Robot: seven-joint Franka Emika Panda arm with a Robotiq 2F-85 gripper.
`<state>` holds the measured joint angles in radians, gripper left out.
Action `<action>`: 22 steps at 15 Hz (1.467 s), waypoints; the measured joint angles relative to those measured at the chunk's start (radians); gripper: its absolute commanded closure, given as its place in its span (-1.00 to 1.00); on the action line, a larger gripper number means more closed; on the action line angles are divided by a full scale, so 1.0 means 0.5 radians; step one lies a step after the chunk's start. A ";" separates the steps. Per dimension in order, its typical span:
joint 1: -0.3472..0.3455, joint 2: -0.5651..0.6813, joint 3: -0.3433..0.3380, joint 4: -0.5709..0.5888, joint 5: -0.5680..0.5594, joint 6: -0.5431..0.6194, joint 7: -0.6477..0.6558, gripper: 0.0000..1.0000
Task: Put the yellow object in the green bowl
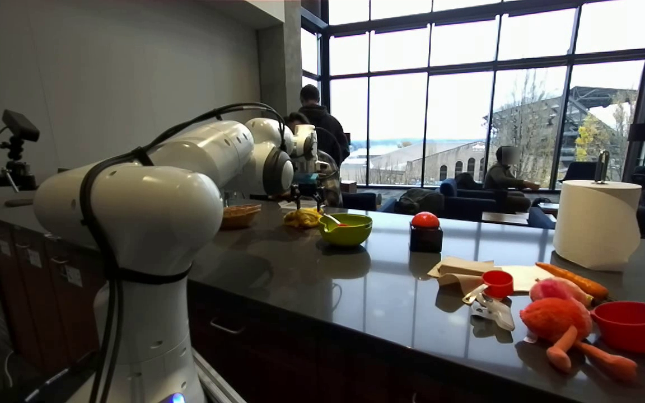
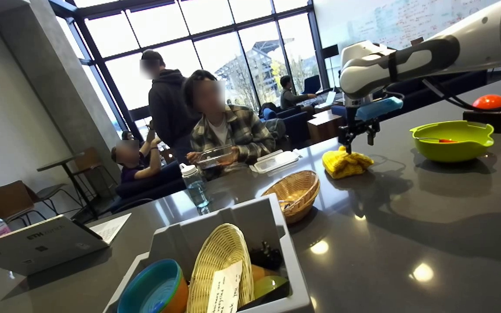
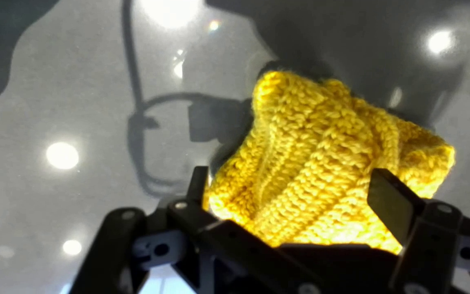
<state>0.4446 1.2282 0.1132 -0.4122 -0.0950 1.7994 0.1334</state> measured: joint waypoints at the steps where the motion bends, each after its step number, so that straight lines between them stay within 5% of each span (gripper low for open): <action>1: -0.001 0.002 0.001 0.002 0.000 0.014 0.001 -1.00; 4: -0.001 0.002 0.002 -0.011 0.000 0.051 0.004 -0.95; 5: -0.001 0.002 0.001 -0.019 0.000 0.052 0.005 -0.48; 8: 0.006 0.016 -0.020 0.000 0.000 0.006 0.007 -0.31; 16: 0.007 0.062 -0.061 0.008 -0.001 -0.070 0.032 0.94; 22: 0.005 0.073 -0.068 -0.013 -0.001 -0.049 0.059 0.98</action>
<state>0.4470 1.2646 0.0793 -0.4188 -0.0953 1.7750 0.1629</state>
